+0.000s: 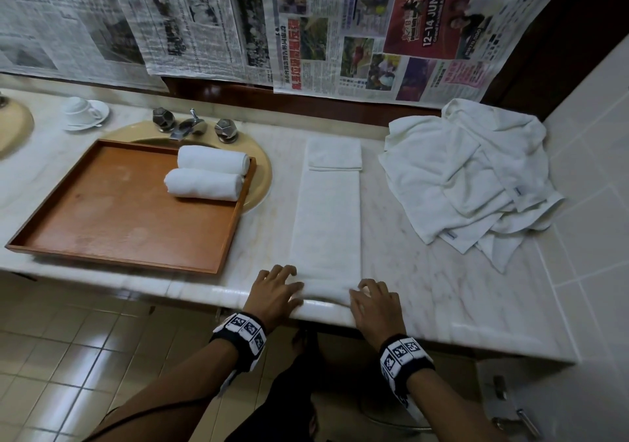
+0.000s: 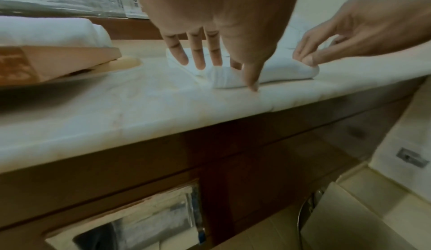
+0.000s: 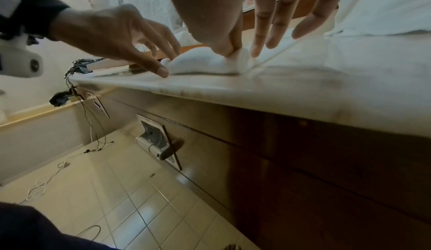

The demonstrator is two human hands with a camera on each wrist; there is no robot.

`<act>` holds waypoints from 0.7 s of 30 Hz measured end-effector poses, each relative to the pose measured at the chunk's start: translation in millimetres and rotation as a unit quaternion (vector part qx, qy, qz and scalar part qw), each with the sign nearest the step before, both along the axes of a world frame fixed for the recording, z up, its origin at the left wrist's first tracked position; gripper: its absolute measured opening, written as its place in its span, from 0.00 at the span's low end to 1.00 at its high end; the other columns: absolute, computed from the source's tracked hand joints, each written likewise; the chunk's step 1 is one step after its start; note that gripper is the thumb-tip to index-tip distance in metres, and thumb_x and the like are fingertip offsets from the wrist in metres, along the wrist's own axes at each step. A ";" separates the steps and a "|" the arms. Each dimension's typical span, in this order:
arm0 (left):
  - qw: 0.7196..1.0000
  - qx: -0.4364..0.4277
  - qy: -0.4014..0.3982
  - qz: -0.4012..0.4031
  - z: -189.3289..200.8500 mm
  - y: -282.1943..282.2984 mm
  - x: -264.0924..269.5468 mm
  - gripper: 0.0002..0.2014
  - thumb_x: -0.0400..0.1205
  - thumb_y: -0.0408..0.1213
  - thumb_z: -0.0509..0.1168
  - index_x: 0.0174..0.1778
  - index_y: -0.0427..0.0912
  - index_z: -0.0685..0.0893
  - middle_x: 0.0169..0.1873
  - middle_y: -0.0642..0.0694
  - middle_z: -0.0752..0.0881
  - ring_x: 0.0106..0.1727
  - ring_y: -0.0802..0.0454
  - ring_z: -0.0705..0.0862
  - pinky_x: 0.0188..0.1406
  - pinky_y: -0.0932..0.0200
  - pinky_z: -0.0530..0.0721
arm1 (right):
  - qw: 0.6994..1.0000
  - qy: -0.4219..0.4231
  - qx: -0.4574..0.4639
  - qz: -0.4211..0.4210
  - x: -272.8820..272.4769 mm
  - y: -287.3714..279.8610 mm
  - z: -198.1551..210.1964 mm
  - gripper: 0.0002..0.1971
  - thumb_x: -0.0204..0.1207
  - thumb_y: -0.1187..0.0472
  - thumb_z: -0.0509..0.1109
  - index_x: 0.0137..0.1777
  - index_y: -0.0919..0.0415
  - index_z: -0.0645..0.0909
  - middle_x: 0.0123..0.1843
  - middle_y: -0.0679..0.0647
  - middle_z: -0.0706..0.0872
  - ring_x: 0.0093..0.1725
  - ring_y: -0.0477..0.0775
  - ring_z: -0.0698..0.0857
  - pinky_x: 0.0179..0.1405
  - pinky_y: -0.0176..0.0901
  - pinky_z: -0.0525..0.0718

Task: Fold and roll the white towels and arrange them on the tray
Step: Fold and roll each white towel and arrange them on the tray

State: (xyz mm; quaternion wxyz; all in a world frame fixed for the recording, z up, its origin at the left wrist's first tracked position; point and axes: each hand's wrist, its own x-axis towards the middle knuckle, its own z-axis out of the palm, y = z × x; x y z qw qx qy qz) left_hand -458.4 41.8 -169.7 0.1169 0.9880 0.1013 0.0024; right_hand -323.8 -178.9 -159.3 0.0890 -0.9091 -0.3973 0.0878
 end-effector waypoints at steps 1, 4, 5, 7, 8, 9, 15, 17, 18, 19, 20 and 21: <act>1.000 0.000 0.005 0.009 2.5 -0.1 2.5 0.13 0.64 0.51 0.81 0.42 0.57 0.90 0.52 0.51 0.83 0.50 0.46 0.83 0.42 0.52 0.81 | 1.000 0.000 0.011 0.007 -1.2 -0.5 2.4 0.05 0.71 0.51 0.69 0.41 0.48 0.85 0.53 0.48 0.83 0.47 0.57 0.81 0.39 0.49 0.77; 1.000 0.015 0.005 0.027 7.5 -2.9 10.9 0.11 0.62 0.46 0.82 0.37 0.55 0.90 0.47 0.51 0.82 0.46 0.46 0.81 0.38 0.53 0.79 | 1.000 0.002 -0.015 0.026 1.5 3.3 5.3 0.12 0.65 0.41 0.75 0.40 0.48 0.87 0.54 0.48 0.83 0.49 0.55 0.80 0.41 0.49 0.76; 1.000 0.018 0.004 0.024 7.9 -4.1 11.9 0.11 0.63 0.45 0.81 0.38 0.53 0.89 0.46 0.50 0.81 0.45 0.46 0.81 0.38 0.53 0.78 | 0.999 0.002 -0.025 0.024 3.6 5.4 4.7 0.13 0.60 0.42 0.80 0.39 0.47 0.87 0.53 0.48 0.82 0.48 0.55 0.80 0.40 0.48 0.76; 1.000 0.023 0.005 0.014 5.7 -6.1 9.2 0.09 0.68 0.45 0.77 0.40 0.49 0.87 0.46 0.50 0.81 0.45 0.45 0.80 0.38 0.52 0.77 | 0.999 0.019 -0.037 0.023 5.4 9.0 4.5 0.16 0.51 0.46 0.87 0.37 0.47 0.87 0.47 0.48 0.81 0.44 0.54 0.80 0.36 0.46 0.76; 1.000 0.020 0.010 0.013 5.6 -6.8 6.5 0.08 0.70 0.45 0.74 0.42 0.48 0.86 0.46 0.49 0.80 0.45 0.45 0.80 0.39 0.51 0.77 | 0.999 0.021 -0.039 0.031 5.5 10.2 3.4 0.17 0.50 0.48 0.88 0.37 0.47 0.87 0.44 0.47 0.81 0.42 0.54 0.80 0.34 0.46 0.76; 1.000 0.013 0.017 0.012 4.9 -6.8 3.7 0.08 0.72 0.45 0.70 0.44 0.47 0.85 0.47 0.49 0.80 0.46 0.45 0.80 0.40 0.50 0.77 | 0.998 0.023 -0.035 0.040 5.4 10.0 1.3 0.17 0.52 0.49 0.88 0.38 0.48 0.87 0.43 0.47 0.81 0.41 0.53 0.81 0.32 0.45 0.76; 0.996 -0.065 0.045 0.038 0.3 -0.1 1.5 0.20 0.78 0.51 0.52 0.52 0.45 0.85 0.49 0.48 0.82 0.52 0.44 0.81 0.48 0.48 0.72 | 0.998 0.052 0.028 0.030 8.0 8.1 -6.9 0.09 0.76 0.53 0.70 0.51 0.55 0.84 0.46 0.49 0.85 0.46 0.57 0.85 0.42 0.53 0.80; 0.988 -0.126 0.045 0.080 4.7 2.0 7.4 0.17 0.81 0.47 0.56 0.57 0.43 0.84 0.51 0.46 0.84 0.55 0.43 0.80 0.50 0.49 0.71 | 0.996 0.089 0.016 0.003 11.6 13.5 -0.5 0.08 0.82 0.56 0.66 0.58 0.55 0.80 0.50 0.49 0.84 0.53 0.57 0.81 0.54 0.53 0.74; 0.982 -0.155 0.038 0.098 6.0 2.0 10.0 0.13 0.83 0.43 0.60 0.58 0.42 0.82 0.51 0.45 0.85 0.55 0.43 0.80 0.50 0.51 0.71 | 0.996 0.090 0.014 -0.008 12.4 16.1 1.4 0.06 0.82 0.56 0.66 0.57 0.54 0.78 0.48 0.47 0.82 0.54 0.56 0.80 0.54 0.51 0.72; 0.977 -0.181 0.025 0.111 6.0 1.8 12.0 0.10 0.83 0.39 0.64 0.57 0.41 0.82 0.50 0.44 0.85 0.53 0.42 0.81 0.47 0.53 0.71 | 0.995 0.093 0.014 -0.021 12.3 18.9 3.5 0.04 0.82 0.57 0.66 0.54 0.52 0.78 0.46 0.45 0.81 0.55 0.56 0.79 0.54 0.51 0.72; 0.973 -0.197 0.011 0.120 5.1 2.0 13.1 0.08 0.82 0.37 0.66 0.56 0.40 0.82 0.48 0.44 0.85 0.51 0.42 0.82 0.45 0.55 0.71 | 0.995 0.093 0.016 -0.035 12.9 21.5 3.3 0.03 0.81 0.56 0.66 0.52 0.50 0.77 0.47 0.45 0.81 0.55 0.55 0.78 0.53 0.50 0.72; 0.971 -0.201 -0.004 0.129 3.6 2.7 13.5 0.07 0.81 0.36 0.67 0.54 0.41 0.84 0.48 0.45 0.85 0.49 0.42 0.83 0.43 0.56 0.72 | 0.994 0.099 0.014 -0.051 13.2 23.4 2.6 0.02 0.80 0.56 0.66 0.50 0.49 0.77 0.48 0.45 0.80 0.56 0.54 0.77 0.52 0.51 0.73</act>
